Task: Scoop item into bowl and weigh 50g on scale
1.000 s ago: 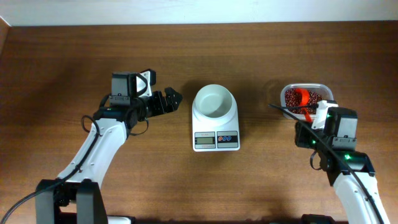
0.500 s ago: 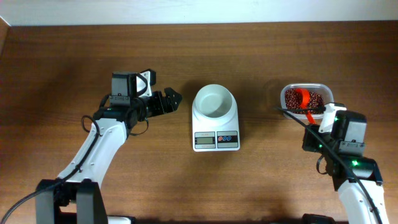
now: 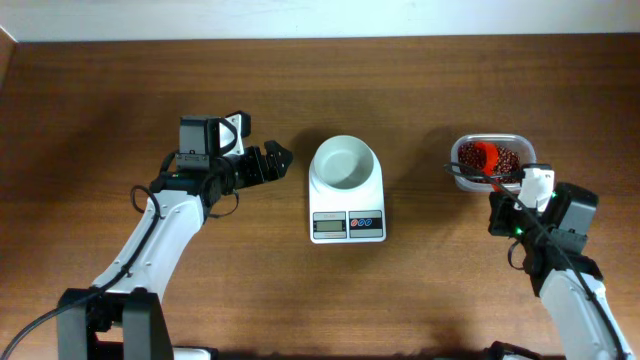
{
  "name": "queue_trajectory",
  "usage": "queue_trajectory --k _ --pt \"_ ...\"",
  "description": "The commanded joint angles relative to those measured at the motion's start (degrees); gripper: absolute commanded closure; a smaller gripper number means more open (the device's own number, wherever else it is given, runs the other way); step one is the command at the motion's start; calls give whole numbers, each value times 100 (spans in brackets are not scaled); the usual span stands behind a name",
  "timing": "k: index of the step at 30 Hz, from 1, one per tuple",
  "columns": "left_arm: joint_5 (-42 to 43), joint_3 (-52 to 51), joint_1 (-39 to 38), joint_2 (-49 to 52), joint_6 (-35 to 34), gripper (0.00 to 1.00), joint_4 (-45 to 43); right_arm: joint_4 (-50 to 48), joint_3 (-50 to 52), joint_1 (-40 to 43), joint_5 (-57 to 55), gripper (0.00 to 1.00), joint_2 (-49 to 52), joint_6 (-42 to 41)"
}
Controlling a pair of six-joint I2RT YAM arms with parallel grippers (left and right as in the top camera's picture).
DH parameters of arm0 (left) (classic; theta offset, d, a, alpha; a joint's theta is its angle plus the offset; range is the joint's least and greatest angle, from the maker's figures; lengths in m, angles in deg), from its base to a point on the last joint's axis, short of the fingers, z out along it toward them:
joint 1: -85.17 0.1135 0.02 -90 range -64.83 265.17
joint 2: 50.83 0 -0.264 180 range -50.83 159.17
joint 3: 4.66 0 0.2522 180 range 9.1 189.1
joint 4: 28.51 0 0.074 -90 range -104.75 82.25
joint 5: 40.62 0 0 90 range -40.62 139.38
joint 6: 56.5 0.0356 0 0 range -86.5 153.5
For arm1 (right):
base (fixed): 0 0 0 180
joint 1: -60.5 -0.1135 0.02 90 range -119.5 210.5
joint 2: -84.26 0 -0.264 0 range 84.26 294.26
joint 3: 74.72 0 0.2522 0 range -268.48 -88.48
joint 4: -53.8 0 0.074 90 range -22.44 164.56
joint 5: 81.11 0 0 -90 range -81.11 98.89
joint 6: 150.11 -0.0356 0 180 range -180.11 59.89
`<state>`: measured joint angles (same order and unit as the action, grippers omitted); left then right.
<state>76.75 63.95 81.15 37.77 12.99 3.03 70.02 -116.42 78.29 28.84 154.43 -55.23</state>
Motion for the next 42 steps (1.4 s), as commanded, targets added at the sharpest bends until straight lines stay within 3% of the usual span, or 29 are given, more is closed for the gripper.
queue_trajectory --k 1,5,9,17,22,32,38,42 --pt "-26 59 4 -76 90 2 -7 -227 48 35 260 87 236 90" --pt "-26 59 4 -76 90 2 -9 -339 28 35 251 87 136 92" --pt "-26 59 4 -76 90 2 -9 -337 24 35 236 96 -168 87" --pt "-26 59 4 -76 90 1 -9 -236 -70 35 210 96 -308 87" --pt "-26 59 4 -76 90 1 -11 1567 -1150 24 -326 96 -306 240" --pt "-26 59 4 -76 90 0 -9 2959 -2302 17 -463 96 -205 352" --pt "-26 59 4 -76 90 0 -9 4350 -3676 -481 -1034 96 669 551" --pt "-26 59 4 -76 90 0 -7 5818 -5099 -658 -1213 96 1864 846"
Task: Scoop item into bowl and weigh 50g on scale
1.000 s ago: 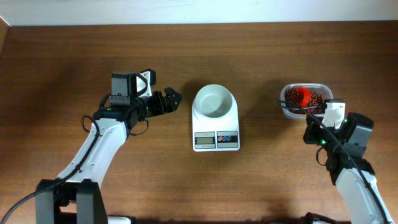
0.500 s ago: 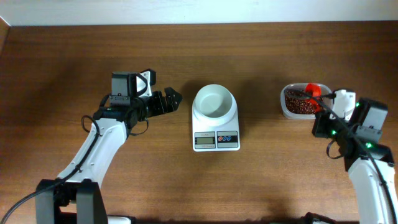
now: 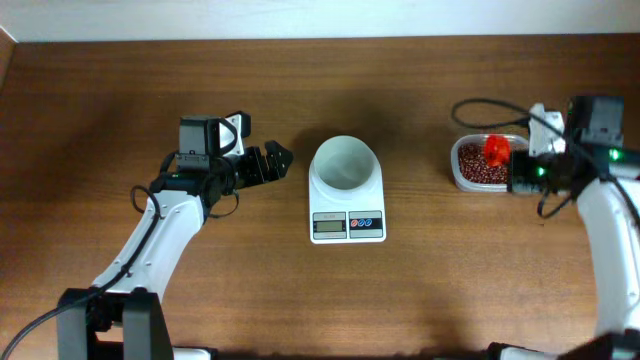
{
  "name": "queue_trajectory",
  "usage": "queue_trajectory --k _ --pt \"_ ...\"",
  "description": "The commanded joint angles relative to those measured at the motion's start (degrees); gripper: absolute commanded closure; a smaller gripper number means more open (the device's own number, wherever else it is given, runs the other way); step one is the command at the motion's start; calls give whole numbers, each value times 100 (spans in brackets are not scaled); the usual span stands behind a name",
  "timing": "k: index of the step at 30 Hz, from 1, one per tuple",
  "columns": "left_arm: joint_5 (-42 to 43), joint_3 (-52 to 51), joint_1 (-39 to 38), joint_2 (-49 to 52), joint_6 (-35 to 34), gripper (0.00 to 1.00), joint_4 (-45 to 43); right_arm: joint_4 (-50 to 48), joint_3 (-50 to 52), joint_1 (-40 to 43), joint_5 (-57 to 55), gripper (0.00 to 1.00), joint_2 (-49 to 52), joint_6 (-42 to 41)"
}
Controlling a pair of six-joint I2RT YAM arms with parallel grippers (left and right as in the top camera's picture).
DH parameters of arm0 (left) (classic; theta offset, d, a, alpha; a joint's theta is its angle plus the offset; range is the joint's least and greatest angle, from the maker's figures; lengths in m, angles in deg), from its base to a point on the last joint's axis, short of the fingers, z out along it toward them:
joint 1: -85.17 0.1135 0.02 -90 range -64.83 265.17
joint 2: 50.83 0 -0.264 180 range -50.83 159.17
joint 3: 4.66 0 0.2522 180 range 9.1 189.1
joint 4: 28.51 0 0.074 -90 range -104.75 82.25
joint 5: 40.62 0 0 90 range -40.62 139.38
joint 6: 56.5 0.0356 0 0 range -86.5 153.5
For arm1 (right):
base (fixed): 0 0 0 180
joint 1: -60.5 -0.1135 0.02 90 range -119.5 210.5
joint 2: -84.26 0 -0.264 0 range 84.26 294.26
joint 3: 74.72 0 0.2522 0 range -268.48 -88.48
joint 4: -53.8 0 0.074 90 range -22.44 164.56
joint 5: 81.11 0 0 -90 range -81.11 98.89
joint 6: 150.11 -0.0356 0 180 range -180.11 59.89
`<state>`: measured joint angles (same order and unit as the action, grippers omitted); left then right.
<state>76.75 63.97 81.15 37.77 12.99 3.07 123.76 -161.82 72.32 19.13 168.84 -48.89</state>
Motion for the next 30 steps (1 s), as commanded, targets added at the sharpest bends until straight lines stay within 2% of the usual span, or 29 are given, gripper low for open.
queue_trajectory --k 1,6,13,20,25,26,30 --pt "-26 57 4 -76 90 0 -9 651 -758 -61 -417 96 643 275" --pt "-26 57 4 -76 90 0 -11 988 -1180 -61 -929 96 909 361" --pt "-26 57 4 -76 90 0 -9 1110 -1239 -260 -979 96 1137 658" --pt "-26 57 4 -76 90 1 116 911 -1239 -404 -1010 96 1906 660" --pt "-26 57 4 -76 90 1 116 741 -1239 -404 -1008 96 1974 658" --pt "-26 57 4 -76 90 1 116 741 -1239 -404 -1008 78 1974 658" --pt "-26 57 4 -76 90 1 116 743 -1252 -404 -1010 65 1971 656"
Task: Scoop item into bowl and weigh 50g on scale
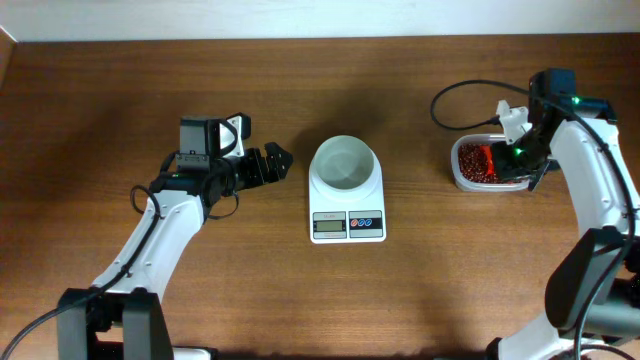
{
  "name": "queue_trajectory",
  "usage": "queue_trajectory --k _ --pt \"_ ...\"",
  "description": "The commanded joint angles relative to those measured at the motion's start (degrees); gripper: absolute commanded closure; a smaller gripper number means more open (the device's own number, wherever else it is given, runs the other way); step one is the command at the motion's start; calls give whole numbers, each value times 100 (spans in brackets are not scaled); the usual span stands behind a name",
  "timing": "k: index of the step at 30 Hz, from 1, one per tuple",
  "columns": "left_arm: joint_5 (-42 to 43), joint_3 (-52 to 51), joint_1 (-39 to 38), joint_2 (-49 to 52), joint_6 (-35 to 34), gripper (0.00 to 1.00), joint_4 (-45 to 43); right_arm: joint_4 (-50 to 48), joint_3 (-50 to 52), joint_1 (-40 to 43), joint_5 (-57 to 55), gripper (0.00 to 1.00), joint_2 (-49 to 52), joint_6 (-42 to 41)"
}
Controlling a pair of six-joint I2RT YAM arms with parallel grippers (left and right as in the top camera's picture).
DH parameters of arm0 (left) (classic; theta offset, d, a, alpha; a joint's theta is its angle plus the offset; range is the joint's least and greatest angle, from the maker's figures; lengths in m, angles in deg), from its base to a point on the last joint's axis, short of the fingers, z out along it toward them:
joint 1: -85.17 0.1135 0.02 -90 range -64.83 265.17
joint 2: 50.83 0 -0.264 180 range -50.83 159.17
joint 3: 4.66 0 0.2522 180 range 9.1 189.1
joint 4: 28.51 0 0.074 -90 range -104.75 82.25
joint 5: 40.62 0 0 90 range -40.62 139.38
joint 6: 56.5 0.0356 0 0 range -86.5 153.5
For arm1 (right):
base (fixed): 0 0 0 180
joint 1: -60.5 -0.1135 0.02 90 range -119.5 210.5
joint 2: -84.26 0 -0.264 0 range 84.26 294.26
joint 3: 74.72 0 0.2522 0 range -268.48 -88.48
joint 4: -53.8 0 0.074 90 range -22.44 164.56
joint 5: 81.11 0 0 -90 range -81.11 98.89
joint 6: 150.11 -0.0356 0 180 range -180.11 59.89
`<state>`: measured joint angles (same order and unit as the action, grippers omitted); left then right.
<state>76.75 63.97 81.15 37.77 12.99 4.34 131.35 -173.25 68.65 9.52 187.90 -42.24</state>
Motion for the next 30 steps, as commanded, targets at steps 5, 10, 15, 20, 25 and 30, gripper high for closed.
queue_trajectory --k 5,10,15,20,25,30 --pt "-28 57 4 -76 90 1 -13 90 -223 -37 -17 43 0 -201" --pt "-46 57 0 -76 90 1 -11 656 -697 -9 452 35 -778 -229" --pt "-48 57 0 -76 90 1 -4 28 13 92 472 40 -787 -684" --pt "-160 57 0 -76 90 1 -4 -951 898 92 472 40 -1231 -901" --pt "-269 57 0 -76 87 1 -13 -2197 2267 87 472 40 -2221 -1410" --pt "-345 57 0 -76 90 1 -11 -3141 3289 94 450 39 -2603 -1377"
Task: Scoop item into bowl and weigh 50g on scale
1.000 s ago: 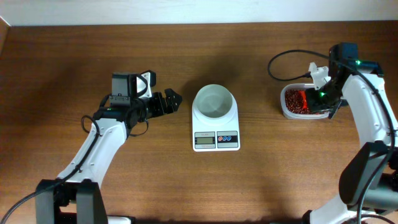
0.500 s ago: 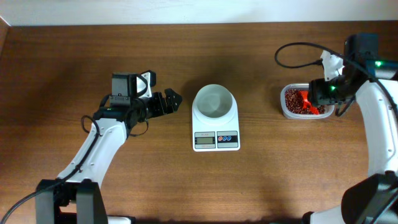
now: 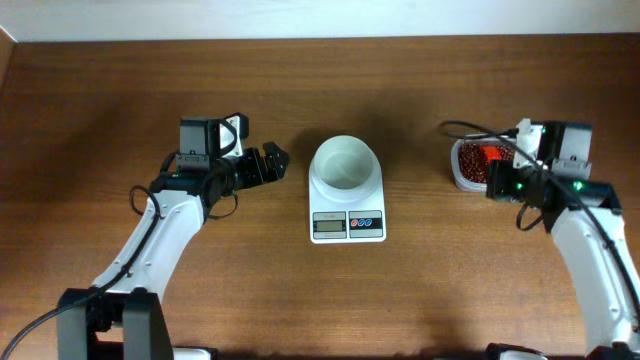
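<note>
A white bowl [image 3: 345, 163] stands on the white scale [image 3: 347, 226] at the table's centre, and its inside looks bare. To the right, a clear tub [image 3: 462, 175] holds dark red beans with a red scoop [image 3: 490, 153] lying in them. My right gripper [image 3: 500, 185] sits at the tub's near-right edge, close to the scoop. Its fingers are hidden under the wrist, so contact with the scoop is unclear. My left gripper [image 3: 274, 160] hovers just left of the bowl, slightly open and holding nothing.
The scale's display and buttons [image 3: 347, 224] face the front edge. A black cable [image 3: 470, 128] loops above the tub from the right arm. The table's back edge meets a pale wall [image 3: 320, 15].
My right arm has swung from behind and to the right of the tub round to its near-right side. The red scoop lies a little further back in the beans. The left gripper's fingers look slightly closer together.
At first my right gripper sat at the tub's near edge with the scoop in the beans. Then the arm was to the right of the tub, then reaching over it from behind. Now it is back at the near-right edge. The bowl, scale and left arm stayed put.
</note>
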{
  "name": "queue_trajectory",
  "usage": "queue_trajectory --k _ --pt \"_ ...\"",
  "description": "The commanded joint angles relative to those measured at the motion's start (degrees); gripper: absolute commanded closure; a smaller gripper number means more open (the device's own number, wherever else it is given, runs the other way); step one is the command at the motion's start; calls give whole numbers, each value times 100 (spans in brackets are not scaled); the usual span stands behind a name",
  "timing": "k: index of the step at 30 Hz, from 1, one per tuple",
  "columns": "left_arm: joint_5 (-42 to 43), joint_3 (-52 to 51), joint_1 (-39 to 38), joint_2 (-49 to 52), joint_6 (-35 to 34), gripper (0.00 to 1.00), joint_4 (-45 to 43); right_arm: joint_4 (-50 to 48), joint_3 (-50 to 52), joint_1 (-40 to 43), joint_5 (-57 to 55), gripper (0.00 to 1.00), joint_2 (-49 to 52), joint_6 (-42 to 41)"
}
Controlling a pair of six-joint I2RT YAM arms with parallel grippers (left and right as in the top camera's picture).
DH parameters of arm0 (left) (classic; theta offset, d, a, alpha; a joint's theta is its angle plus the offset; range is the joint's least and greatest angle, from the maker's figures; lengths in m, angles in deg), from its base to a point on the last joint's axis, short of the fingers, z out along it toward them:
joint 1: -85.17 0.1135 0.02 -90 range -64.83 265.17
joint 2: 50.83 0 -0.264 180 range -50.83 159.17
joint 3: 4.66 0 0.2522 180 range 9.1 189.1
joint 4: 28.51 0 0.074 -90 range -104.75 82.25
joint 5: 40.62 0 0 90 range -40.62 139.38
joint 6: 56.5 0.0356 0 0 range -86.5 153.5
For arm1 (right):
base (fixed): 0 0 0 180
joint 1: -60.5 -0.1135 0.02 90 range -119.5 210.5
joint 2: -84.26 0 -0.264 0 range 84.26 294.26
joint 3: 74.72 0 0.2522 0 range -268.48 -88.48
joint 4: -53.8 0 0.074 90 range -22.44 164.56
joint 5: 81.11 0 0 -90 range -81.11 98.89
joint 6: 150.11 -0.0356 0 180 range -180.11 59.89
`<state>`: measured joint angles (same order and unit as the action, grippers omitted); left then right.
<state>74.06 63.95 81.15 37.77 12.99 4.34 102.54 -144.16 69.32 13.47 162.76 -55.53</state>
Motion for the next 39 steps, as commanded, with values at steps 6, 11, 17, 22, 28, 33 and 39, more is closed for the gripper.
queue_trajectory --k 6,11,17,22,28,33,39 --pt "-76 59 0 -76 90 1 -11 -861 647 26 -31 1 127 247" --pt "-74 59 0 -76 90 1 -7 -1040 645 24 -33 44 393 575" --pt "-76 59 0 -76 90 1 -11 -1300 645 24 -33 70 396 575" --pt "-76 59 0 -76 90 1 -11 -1364 645 24 -33 72 398 623" --pt "-74 59 0 -76 90 1 -11 -1539 645 24 -33 80 588 706" --pt "-74 59 0 -76 90 1 -11 -1596 645 24 -31 81 636 704" --pt "-74 59 0 -76 90 1 -11 -1683 645 24 -28 82 636 702"
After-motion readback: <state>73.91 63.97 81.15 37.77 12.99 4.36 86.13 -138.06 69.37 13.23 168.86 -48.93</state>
